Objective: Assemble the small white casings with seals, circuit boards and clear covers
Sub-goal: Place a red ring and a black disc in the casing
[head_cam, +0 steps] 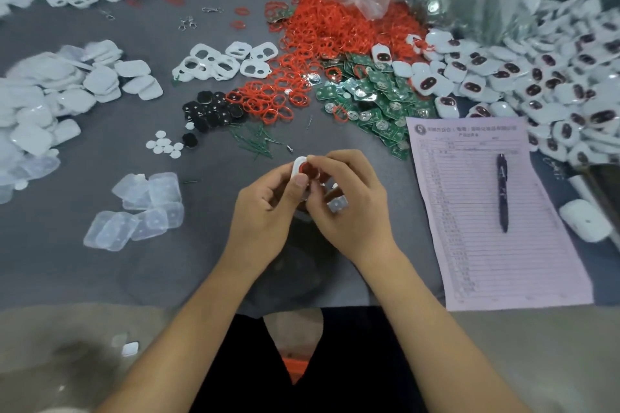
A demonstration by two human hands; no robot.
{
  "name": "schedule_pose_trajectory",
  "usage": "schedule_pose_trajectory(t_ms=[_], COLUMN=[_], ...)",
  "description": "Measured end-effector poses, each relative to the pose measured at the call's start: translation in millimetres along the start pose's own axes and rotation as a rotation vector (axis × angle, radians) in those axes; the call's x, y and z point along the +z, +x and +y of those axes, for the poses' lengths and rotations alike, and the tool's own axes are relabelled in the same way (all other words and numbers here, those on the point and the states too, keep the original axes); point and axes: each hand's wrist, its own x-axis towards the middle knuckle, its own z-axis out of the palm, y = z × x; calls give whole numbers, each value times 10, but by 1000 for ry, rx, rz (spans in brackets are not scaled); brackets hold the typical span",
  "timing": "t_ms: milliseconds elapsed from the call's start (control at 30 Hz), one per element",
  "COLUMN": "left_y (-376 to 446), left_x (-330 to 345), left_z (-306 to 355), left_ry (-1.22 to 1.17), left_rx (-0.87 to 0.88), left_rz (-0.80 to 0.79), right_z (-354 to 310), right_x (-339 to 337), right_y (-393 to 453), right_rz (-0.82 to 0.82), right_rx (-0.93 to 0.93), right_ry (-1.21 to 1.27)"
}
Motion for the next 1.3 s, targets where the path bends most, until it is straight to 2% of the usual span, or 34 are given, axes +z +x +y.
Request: schedule_pose_trajectory(t_ms=[133,633,1133,1300], left_y=[10,14,-117,-126], left_x=[23,38,-9,-11], left_z=[-49,-94,-68,-47], left_ry=[-10,43,-98,-190], left_rx=[-13,107,-28,-3], left_rz=[13,39,152,59], right_z=[-10,20,49,71], right_x=[-8,-15,85,33], right_y=[-6,-10,-59,-57], right_rz=[-6,39,-35,-61], right_rx=[-13,-38,-158,-146], right_ry=[-10,31,49,42])
